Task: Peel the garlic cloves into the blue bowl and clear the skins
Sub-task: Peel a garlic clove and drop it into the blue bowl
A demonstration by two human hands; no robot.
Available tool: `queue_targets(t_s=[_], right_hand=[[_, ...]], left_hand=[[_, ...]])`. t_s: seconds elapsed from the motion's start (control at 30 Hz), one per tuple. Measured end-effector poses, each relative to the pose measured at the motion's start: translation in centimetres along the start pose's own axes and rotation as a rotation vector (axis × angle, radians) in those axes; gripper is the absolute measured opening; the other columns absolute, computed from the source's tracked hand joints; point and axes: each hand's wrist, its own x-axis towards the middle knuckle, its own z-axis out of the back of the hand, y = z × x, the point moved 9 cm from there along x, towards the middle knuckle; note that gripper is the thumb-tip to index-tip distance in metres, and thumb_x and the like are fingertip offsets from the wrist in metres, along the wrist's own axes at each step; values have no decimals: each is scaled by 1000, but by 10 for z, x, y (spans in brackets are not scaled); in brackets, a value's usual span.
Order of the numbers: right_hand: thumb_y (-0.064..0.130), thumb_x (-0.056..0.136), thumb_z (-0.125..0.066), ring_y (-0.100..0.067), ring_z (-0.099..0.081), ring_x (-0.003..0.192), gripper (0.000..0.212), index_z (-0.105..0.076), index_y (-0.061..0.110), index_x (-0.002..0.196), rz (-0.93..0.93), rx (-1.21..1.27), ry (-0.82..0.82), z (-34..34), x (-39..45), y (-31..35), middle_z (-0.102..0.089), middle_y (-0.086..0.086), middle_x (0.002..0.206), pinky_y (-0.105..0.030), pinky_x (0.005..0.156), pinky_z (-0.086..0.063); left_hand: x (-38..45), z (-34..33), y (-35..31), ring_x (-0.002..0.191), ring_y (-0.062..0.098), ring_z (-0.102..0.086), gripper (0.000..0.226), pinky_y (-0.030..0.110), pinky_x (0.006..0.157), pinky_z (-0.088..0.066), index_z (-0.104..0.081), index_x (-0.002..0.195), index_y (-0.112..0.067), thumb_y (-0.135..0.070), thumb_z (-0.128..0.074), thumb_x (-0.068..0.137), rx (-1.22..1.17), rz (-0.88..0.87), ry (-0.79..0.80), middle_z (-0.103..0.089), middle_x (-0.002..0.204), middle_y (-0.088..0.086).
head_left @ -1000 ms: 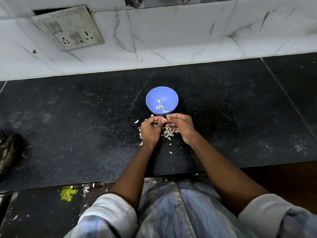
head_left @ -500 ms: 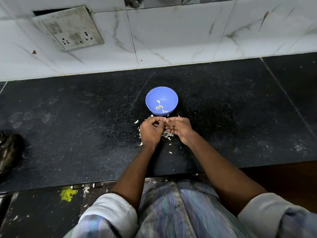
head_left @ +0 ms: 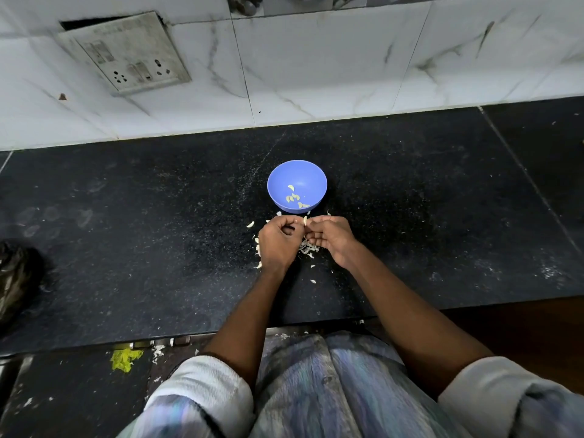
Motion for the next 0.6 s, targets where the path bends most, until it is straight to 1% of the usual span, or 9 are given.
queue_targets(t_s=[0.07, 0.13, 0.2, 0.27, 0.37, 0.47, 0.6], right_hand=[[2, 95, -66, -16, -65, 65, 11, -72, -2, 103, -17, 32, -18, 2, -1, 0, -73, -9, 73, -23, 59, -55], [0, 91, -66, -17, -65, 64, 9, -74, 0, 96, -13, 24, -28, 3, -1, 3, -72, -10, 73, -24, 59, -55], [-1, 88, -66, -18, -64, 64, 9, -74, 0, 91, -3, 11, -27, 4, -2, 4, -71, -12, 73, -25, 60, -54], [1, 89, -66, -20, -66, 67, 11, -75, -3, 93, 2, 5, -18, 5, -2, 4, -72, -15, 76, -26, 61, -55], [6, 89, -68, -19, -67, 68, 20, -75, -8, 101, 14, -9, 9, 4, -4, 6, -75, -20, 88, -25, 62, -55], [8, 90, -70, -17, -66, 67, 20, -74, -3, 106, 54, -16, 18, 5, -3, 10, -76, -20, 91, -25, 62, -54], [2, 84, -74, -17, -66, 73, 16, -77, 0, 99, 122, -78, 9, 6, 0, 11, -78, -19, 90, -27, 66, -52]], left_hand=[[0, -2, -3, 73, 4, -72, 6, 21, 68, -58, -81, 92, -19, -17, -81, 87, 33, -35, 30, -77, 83, -12], [0, -2, -6, 73, 4, -72, 9, 23, 67, -59, -80, 92, -24, -23, -85, 85, 71, -51, 39, -75, 83, -14], [0, -1, -6, 72, 4, -71, 9, 27, 67, -60, -79, 90, -27, -25, -87, 85, 106, -59, 29, -74, 83, -15], [-1, -1, -7, 72, 3, -69, 8, 31, 67, -60, -79, 90, -28, -23, -85, 87, 148, -70, 27, -74, 85, -15], [-2, 1, -8, 76, 5, -68, 5, 33, 69, -59, -80, 95, -26, -23, -77, 93, 219, -80, 11, -74, 91, -12], [-2, 3, -7, 80, 11, -68, 8, 33, 71, -57, -80, 97, -24, -22, -73, 95, 275, -77, 0, -74, 96, -9], [-2, 1, -10, 81, 14, -66, 9, 32, 69, -53, -79, 100, -24, -21, -71, 96, 325, -117, 30, -73, 98, -7]])
